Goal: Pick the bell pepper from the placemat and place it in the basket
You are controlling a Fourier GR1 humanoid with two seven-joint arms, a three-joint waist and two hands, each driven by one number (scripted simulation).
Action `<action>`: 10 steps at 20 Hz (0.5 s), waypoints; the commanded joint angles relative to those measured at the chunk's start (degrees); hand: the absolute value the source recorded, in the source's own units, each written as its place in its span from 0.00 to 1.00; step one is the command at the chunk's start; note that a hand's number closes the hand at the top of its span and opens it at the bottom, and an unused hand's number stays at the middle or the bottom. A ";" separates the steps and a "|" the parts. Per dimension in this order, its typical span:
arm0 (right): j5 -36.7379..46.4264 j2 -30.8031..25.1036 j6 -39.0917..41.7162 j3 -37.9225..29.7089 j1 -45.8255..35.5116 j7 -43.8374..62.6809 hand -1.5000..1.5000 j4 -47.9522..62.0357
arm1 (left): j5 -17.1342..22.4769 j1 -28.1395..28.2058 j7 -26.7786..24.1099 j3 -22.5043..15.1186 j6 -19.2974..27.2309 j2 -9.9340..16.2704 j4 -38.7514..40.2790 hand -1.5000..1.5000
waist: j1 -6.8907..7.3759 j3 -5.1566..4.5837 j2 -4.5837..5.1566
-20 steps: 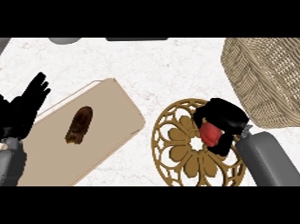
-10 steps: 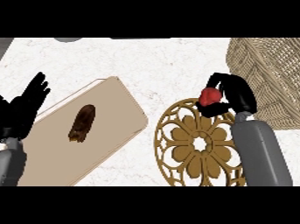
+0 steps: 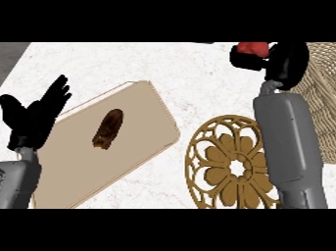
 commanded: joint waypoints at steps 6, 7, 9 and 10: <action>22.42 -0.96 -8.45 -3.68 -19.11 29.08 1.00 11.80 | -0.56 -3.52 1.44 -0.91 -0.06 -0.15 0.90 0.50 | 1.32 -0.29 0.33; 24.52 -1.86 -8.89 -3.96 -20.91 30.46 1.00 13.60 | -1.10 -4.18 1.63 -1.62 0.92 -1.36 1.17 0.50 | 1.08 -0.21 0.67; 28.66 -2.90 -7.96 -4.91 -25.05 35.13 1.00 16.46 | -0.63 -3.11 1.04 -1.27 -0.11 -0.66 0.94 0.50 | 1.59 -0.16 0.38; 30.19 -4.85 -6.67 -5.61 -26.78 36.16 1.00 18.15 | -1.30 -4.12 1.60 -1.31 0.87 -0.73 0.97 0.50 | 1.06 -0.09 0.48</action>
